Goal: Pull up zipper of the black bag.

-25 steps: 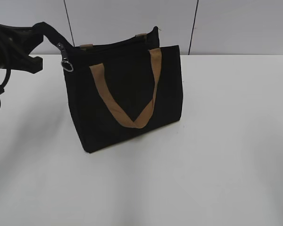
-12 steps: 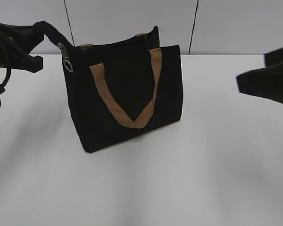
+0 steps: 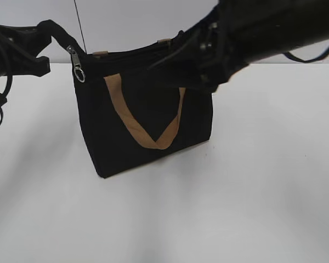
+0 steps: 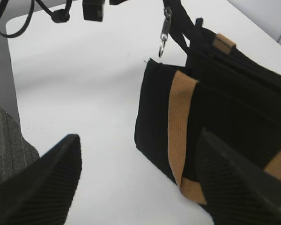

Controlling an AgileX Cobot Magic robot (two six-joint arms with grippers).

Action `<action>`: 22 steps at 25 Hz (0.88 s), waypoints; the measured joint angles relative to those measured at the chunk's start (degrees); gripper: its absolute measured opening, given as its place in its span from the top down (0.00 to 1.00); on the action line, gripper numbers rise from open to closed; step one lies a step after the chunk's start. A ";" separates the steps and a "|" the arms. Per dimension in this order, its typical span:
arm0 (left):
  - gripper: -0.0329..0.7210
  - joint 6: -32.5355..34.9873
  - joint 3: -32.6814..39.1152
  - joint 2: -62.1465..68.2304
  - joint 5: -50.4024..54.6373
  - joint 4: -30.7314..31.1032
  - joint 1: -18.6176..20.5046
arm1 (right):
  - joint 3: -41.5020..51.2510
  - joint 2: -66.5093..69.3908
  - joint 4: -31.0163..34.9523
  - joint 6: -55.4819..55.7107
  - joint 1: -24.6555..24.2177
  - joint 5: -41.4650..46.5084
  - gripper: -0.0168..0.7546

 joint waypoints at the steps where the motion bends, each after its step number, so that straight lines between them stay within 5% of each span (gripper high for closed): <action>1: 0.92 -0.28 0.00 0.00 0.00 0.00 0.00 | -1.93 2.33 0.30 -0.48 1.01 0.00 0.23; 11: 0.92 -1.61 0.00 0.00 0.00 0.00 0.00 | -18.72 21.52 0.91 -1.88 7.29 -0.18 0.42; 22: 0.92 -6.48 -2.90 0.00 3.87 0.26 0.00 | -25.06 30.59 3.95 -1.92 9.45 -1.20 0.46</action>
